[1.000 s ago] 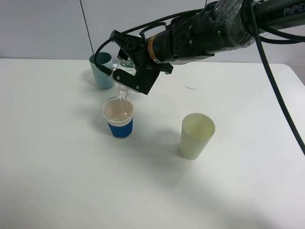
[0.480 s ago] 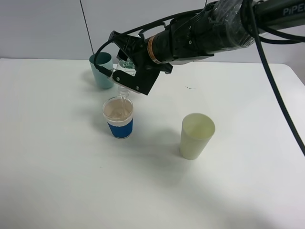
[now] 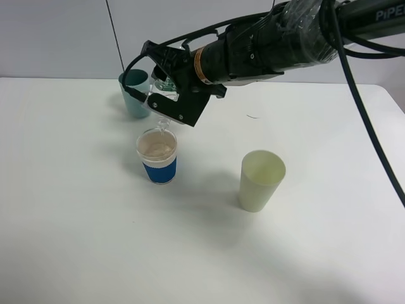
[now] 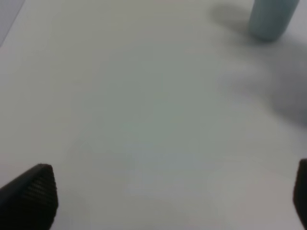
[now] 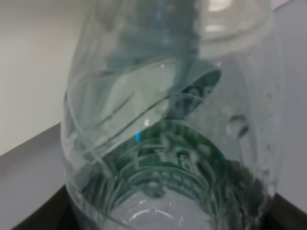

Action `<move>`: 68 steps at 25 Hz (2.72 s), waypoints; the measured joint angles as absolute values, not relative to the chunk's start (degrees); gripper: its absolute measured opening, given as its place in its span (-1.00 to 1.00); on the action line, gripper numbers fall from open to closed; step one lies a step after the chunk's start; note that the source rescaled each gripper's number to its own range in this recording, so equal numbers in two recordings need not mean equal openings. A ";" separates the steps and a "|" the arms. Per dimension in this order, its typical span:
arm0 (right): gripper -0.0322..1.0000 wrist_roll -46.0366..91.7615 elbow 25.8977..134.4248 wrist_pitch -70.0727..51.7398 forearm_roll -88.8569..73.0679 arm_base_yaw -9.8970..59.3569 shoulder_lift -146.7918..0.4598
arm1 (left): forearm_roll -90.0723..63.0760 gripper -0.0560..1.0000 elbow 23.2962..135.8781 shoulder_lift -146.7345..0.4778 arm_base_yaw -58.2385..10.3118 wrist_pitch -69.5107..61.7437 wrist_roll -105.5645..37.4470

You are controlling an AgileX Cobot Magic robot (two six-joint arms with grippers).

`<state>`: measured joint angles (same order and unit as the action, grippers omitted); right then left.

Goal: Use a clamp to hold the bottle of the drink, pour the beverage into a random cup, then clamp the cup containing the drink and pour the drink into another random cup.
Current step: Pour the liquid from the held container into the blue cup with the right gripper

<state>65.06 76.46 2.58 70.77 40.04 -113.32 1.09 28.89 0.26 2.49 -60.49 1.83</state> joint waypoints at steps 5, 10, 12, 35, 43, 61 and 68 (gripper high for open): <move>-0.94 65.48 76.46 4.15 70.77 40.04 -113.32 | 1.09 1.00 28.89 0.26 2.49 -60.49 1.83; -0.94 68.19 76.53 4.44 70.77 40.04 -113.32 | 1.09 1.00 28.89 0.26 2.49 -60.49 1.83; -0.94 69.26 76.53 4.44 70.77 40.04 -113.32 | 1.09 1.00 28.89 0.26 2.49 -60.49 1.83; -0.94 73.08 76.53 5.89 71.03 40.04 -113.32 | 1.09 1.00 28.89 0.26 2.49 -60.49 1.83; -0.94 73.08 76.53 6.27 71.03 40.04 -113.32 | 1.09 1.00 28.89 0.26 2.49 -60.49 1.83; -0.94 70.74 76.53 7.50 67.27 40.04 -113.32 | 1.09 1.00 28.89 0.26 2.49 -60.49 1.83; -0.94 58.24 76.53 7.40 58.91 40.04 -113.27 | 1.09 1.00 28.89 0.26 2.49 -60.49 1.83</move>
